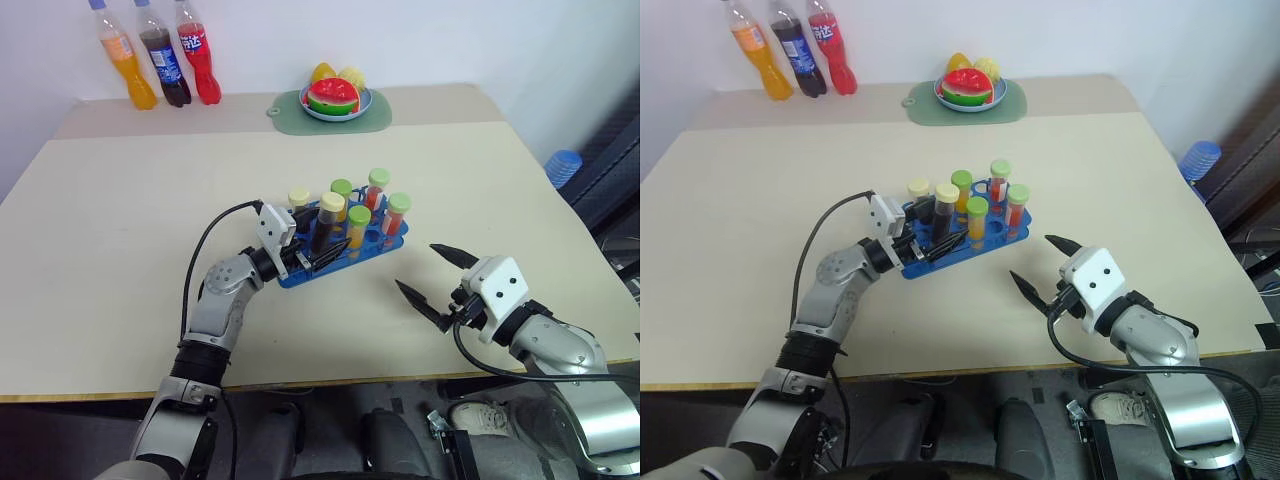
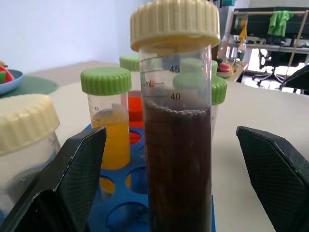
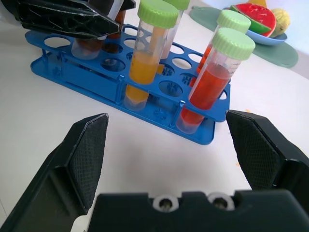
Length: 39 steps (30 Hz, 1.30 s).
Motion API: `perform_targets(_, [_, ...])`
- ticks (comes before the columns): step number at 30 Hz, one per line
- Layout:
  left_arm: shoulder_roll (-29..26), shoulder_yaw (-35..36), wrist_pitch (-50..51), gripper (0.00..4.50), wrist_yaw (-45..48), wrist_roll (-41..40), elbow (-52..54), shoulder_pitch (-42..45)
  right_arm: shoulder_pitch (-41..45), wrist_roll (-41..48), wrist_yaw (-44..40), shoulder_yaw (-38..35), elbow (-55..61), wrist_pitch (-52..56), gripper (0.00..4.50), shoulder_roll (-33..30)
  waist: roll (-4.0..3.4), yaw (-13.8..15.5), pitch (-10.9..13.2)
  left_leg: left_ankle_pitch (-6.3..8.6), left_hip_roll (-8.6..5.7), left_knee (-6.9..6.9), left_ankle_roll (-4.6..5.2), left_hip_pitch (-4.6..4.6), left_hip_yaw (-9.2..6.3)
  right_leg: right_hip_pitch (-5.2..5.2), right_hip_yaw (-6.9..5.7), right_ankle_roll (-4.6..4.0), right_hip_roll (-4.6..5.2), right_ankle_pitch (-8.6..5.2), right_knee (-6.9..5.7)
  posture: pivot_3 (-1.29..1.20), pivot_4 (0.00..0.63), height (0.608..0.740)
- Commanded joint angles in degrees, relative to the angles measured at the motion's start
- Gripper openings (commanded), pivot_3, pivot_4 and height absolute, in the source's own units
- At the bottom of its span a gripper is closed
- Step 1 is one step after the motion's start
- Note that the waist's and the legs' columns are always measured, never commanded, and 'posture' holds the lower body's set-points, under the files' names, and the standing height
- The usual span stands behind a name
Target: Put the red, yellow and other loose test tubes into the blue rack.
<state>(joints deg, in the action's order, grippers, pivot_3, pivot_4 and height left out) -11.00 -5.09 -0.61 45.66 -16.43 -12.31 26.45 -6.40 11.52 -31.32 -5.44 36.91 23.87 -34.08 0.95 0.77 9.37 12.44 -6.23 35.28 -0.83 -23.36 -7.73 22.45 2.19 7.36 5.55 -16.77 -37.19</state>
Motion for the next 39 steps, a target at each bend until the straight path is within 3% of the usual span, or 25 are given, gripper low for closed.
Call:
perform_targets(1, [-0.42,0.34,0.96,4.45,-0.45,-0.53,3.67,-0.6,0.33,0.43,0.11,-0.79,1.18,-0.3,4.29,0.01,0.0,-0.02,0.0,0.0,0.0,0.0,0.0,0.0,0.0,0.0,0.0,0.0,0.0,0.0,0.0,0.0,0.15,0.74])
perform_targets(2, [-0.51,0.38,1.29,4.45,-0.5,-0.67,4.09,-0.73,0.29,0.37,0.15,-0.73,1.15,-0.36,4.29,0.06,0.0,-0.02,0.0,0.0,0.0,0.0,0.0,0.0,0.0,0.0,0.0,0.0,0.0,0.0,0.0,0.0,0.15,0.74])
perform_targets(5, [-0.72,0.49,1.7,3.65,0.67,-1.4,4.03,-1.03,0.36,0.27,0.33,-0.42,0.9,-0.51,4.29,0.37,0.0,-0.01,0.0,0.0,0.0,0.0,0.0,0.0,0.0,0.0,0.0,0.0,0.0,0.0,0.0,0.0,0.15,0.74])
perform_targets(8, [-0.99,0.71,0.12,2.19,1.59,-1.04,2.21,-1.41,0.41,0.19,0.46,-0.15,0.74,-0.61,4.29,0.62,0.0,-0.02,0.0,0.0,0.0,0.0,0.0,0.0,0.0,0.0,0.0,0.0,0.0,0.0,0.0,0.0,0.15,0.74])
perform_targets(19, [-1.6,1.59,-8.21,2.19,4.53,-0.52,-5.2,-1.86,0.17,-0.09,1.0,0.48,0.63,-0.86,4.29,1.4,-0.01,-0.02,0.0,0.0,0.0,-0.01,0.0,0.0,0.0,0.0,0.0,0.0,0.01,0.0,0.01,0.0,0.15,0.74])
perform_targets(24, [-1.42,1.78,-7.55,0.83,4.61,-1.22,-4.78,-1.25,0.0,-0.18,1.15,0.61,0.59,-0.92,4.29,1.72,-0.01,-0.03,0.0,0.0,0.0,0.0,0.0,0.0,0.0,0.01,0.0,0.0,0.0,0.0,0.0,0.0,0.15,0.74])
perform_targets(39, [-0.33,2.03,-9.97,0.83,0.91,-0.3,-2.36,-2.08,-0.17,-0.64,1.7,1.31,0.59,-1.1,4.29,2.38,0.0,-0.02,0.0,0.0,0.0,0.0,0.0,0.0,0.0,0.01,0.0,0.0,0.01,0.0,0.0,0.0,0.15,0.74])
